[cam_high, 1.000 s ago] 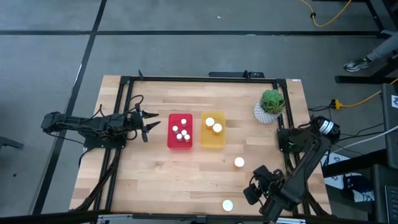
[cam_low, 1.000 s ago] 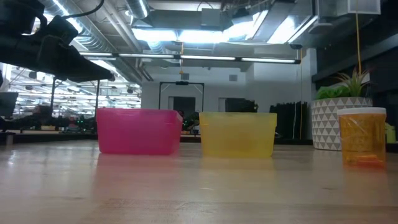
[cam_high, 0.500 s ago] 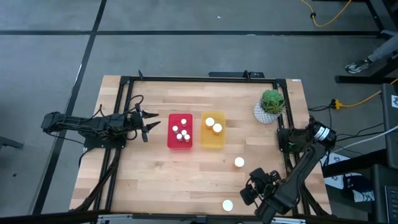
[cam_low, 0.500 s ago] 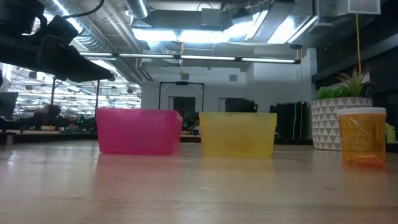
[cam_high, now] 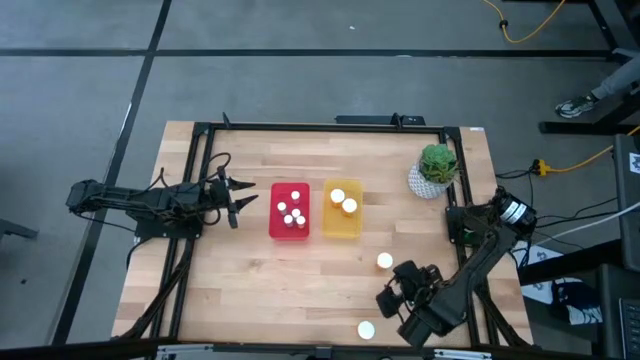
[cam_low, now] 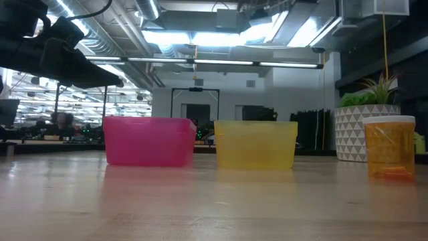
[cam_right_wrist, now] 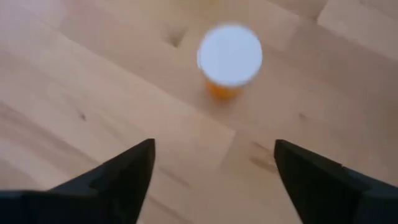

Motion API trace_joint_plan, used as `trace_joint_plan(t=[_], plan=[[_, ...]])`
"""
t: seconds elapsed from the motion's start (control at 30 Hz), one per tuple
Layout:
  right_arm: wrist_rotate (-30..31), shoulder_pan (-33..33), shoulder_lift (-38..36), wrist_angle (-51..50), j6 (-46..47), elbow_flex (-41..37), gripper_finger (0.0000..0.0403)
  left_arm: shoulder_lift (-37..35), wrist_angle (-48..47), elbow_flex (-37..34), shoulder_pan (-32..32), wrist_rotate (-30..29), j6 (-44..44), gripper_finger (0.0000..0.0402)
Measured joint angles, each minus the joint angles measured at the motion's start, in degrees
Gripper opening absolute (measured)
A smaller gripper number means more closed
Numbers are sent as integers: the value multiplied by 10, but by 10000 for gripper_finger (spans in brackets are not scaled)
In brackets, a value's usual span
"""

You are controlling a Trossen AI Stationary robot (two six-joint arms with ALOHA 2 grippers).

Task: Pick and place medicine bottles into bin by pill shape (circle, oval)
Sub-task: Put the large orange pill bottle into the yellow bin

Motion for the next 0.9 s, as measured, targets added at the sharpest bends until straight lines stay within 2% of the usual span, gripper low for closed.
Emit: trace_joint_plan(t=[0.1, 0.17, 0.37, 0.63, 0.9], plan=[[6, -18, 0, -1, -15, 0, 358, 0, 0, 0, 0, 0, 0, 161], [-5, -32, 0, -5, -18, 0, 364, 0, 0, 0, 0, 0, 0, 162], [-13, -70, 0, -8, -47, 0, 367, 0, 0, 0, 0, 0, 0, 161], [-76, -107, 0, -7, -48, -2, 367, 0, 0, 0, 0, 0, 0, 161], [-89, -133, -2, 67, -61, -69, 367, 0, 0, 0, 0, 0, 0, 161]])
